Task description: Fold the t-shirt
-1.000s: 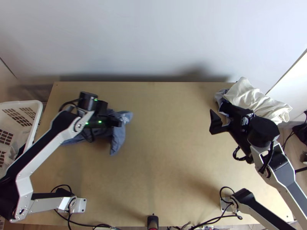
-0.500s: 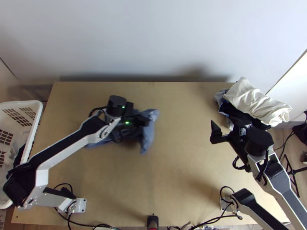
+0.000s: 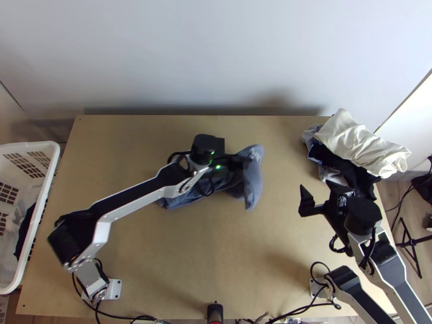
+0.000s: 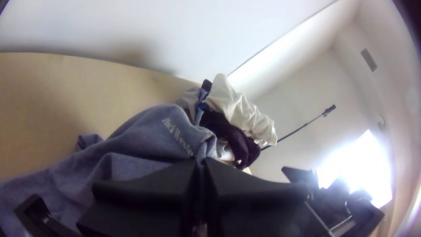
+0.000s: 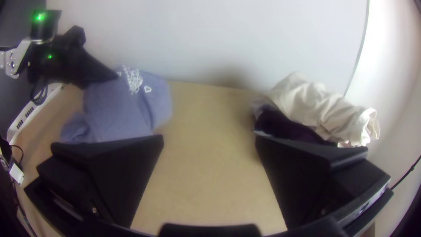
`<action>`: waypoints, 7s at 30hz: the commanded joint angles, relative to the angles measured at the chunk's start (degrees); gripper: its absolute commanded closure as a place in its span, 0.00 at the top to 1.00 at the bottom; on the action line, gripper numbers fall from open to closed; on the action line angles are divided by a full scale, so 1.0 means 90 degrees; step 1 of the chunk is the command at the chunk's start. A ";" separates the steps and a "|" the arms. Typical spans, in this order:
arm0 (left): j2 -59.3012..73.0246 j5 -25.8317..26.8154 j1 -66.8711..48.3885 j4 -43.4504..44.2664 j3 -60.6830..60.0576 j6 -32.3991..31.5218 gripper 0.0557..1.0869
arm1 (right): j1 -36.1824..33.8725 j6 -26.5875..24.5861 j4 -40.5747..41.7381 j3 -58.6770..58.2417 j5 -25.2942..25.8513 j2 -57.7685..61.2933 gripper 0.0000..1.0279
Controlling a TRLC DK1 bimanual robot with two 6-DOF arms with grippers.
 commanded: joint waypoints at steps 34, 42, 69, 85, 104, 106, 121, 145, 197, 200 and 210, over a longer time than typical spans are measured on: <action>0.1811 -0.1900 0.2170 -0.2876 0.1318 0.1399 0.82 | 0.0615 0.0719 0.0337 -0.0694 -0.0839 0.0480 0.95; 0.1167 -0.1890 0.2277 -0.3803 0.1220 0.1409 0.82 | 0.0850 0.0973 0.0542 -0.0899 -0.0976 0.1046 0.95; -0.0093 -0.2076 0.2560 -0.4253 0.0107 0.1858 0.87 | 0.2080 0.1491 0.3306 -0.0469 -0.0947 0.5236 0.95; -0.0679 -0.2076 0.2902 -0.4243 -0.0362 0.1995 0.87 | 0.1983 0.0680 0.3745 0.0292 0.0157 0.5783 0.02; -0.1206 -0.2076 0.3322 -0.4223 -0.1104 0.2171 0.87 | 0.2002 0.0016 0.0943 0.5722 0.0235 0.5206 0.03; -0.1294 -0.2076 0.3342 -0.4204 -0.1202 0.2180 0.87 | 0.2002 0.0016 0.0679 0.6454 0.0235 0.5363 0.03; -0.1773 -0.2046 0.3342 -0.4175 -0.1387 0.2249 0.87 | 0.2031 -0.0267 0.0415 0.9120 0.0245 0.6173 0.03; -0.2505 -0.2046 0.2609 -0.4028 -0.1885 0.2532 0.87 | 0.2442 -0.0287 0.0279 1.0741 0.0333 0.6066 0.03; 0.0591 -0.6041 -0.3485 -0.1382 -0.0479 0.2444 0.91 | 0.2461 -0.0326 0.0025 1.0429 0.1172 0.5880 0.03; 0.0971 -0.6353 -0.3494 -0.1401 -0.0303 0.2503 0.91 | 0.2393 -0.0316 0.0015 1.0419 0.1172 0.5822 0.03; 0.1997 -0.8160 -0.3426 -0.1411 0.0439 0.2717 0.91 | 0.2354 -0.0326 -0.0053 1.0380 0.1163 0.5724 0.03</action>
